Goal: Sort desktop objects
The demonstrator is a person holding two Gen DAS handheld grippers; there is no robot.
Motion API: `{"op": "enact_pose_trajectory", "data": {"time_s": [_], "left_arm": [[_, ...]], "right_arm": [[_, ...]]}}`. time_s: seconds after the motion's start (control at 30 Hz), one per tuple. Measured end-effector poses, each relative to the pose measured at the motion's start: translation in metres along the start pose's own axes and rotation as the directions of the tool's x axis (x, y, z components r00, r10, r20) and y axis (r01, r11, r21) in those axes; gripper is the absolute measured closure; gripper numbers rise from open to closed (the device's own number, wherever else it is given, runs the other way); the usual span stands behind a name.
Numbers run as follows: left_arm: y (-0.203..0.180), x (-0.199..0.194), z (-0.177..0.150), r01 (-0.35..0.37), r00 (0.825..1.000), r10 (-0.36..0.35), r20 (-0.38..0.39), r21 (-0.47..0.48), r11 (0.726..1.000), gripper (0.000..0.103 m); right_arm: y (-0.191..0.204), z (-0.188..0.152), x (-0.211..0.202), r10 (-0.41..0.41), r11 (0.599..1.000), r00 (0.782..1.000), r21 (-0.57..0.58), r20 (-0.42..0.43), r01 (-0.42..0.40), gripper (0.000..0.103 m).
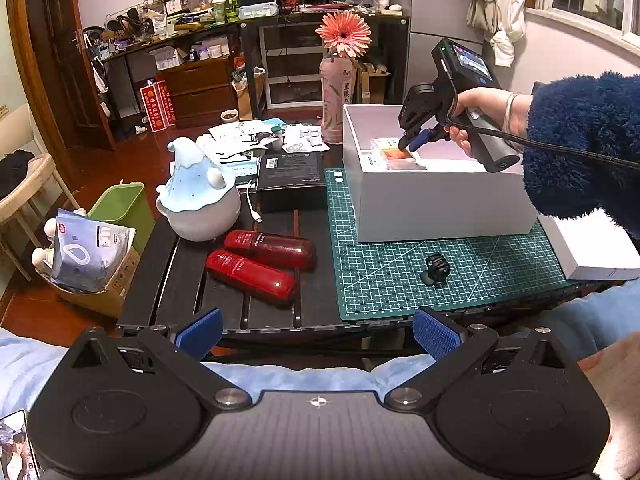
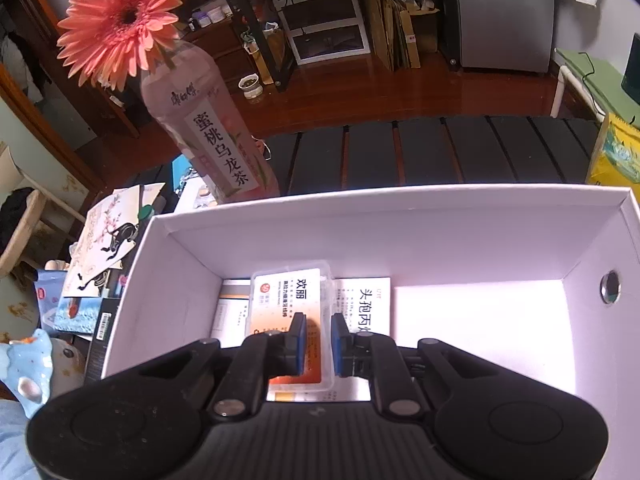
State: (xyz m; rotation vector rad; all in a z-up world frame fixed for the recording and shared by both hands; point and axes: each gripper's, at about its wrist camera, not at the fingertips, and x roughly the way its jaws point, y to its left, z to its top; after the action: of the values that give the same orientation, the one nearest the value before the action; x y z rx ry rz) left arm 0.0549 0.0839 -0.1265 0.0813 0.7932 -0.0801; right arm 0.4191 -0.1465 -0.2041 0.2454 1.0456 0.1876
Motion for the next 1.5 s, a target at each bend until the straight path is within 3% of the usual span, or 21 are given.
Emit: {"op": "enact_pose_trajectory", "data": {"time_s": [1.5], "left_arm": [[0.003,-0.007,0.000,0.043,0.999,-0.042,0.008,-0.021,0.999,0.000]], "right_arm": [[0.043,0.005,0.010,0.016,0.999,1.000,-0.044,-0.001,-0.016,0.091]]}}
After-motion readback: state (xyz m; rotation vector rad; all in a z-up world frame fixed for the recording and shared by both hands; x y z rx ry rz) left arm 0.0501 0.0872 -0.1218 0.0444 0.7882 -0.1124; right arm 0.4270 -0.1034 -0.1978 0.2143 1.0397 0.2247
